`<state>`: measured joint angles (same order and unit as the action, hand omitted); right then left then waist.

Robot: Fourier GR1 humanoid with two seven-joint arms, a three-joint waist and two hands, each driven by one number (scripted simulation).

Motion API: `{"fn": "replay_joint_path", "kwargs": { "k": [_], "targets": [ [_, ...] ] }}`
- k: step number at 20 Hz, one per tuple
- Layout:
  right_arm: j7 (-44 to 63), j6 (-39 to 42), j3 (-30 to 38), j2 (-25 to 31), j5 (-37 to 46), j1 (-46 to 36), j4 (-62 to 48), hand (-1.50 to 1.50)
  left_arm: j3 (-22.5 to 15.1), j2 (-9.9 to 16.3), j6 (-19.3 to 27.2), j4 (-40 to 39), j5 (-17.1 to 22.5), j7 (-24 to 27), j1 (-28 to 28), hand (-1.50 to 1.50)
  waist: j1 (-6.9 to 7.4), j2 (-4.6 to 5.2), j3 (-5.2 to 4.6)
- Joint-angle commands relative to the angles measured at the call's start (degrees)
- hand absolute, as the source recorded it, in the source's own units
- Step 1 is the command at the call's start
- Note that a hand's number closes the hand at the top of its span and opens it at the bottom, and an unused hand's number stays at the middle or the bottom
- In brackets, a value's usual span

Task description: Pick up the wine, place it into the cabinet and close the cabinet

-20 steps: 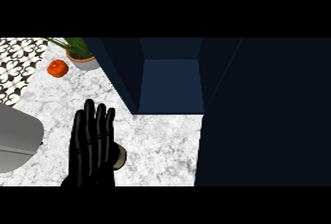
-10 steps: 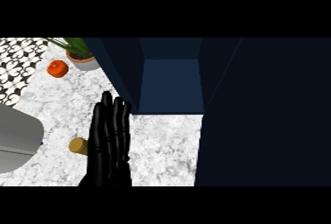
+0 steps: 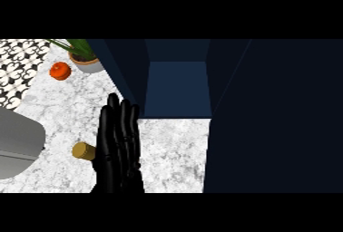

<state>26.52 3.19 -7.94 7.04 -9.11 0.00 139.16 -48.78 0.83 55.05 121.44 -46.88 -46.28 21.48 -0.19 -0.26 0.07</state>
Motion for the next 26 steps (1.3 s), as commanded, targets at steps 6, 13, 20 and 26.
{"fn": "replay_joint_path", "kwargs": {
  "k": [6,13,20,26],
  "targets": [
    [4.0,-0.3,-0.9,-0.3,0.0,0.4,5.5,-1.50,2.6,-0.8,3.5,2.9,-4.6,-7.8,-2.5,-1.50,0.03,0.07,-0.05],
    [6.8,-2.3,-1.3,-1.4,0.6,-2.0,6.9,-1.50,1.1,1.0,3.4,6.5,-7.5,-2.3,-13.1,-1.50,0.30,0.11,-0.10],
    [7.3,-1.1,2.9,-0.2,-3.0,-4.2,6.1,-1.50,7.6,8.3,5.8,9.9,-2.0,1.1,-18.9,-1.50,0.15,0.22,-0.11],
    [9.7,-3.4,-1.2,-2.3,1.8,-5.5,7.2,-1.50,9.2,15.8,13.5,8.9,7.5,7.1,-25.1,-1.50,0.04,0.22,-0.24]
  ]
}}
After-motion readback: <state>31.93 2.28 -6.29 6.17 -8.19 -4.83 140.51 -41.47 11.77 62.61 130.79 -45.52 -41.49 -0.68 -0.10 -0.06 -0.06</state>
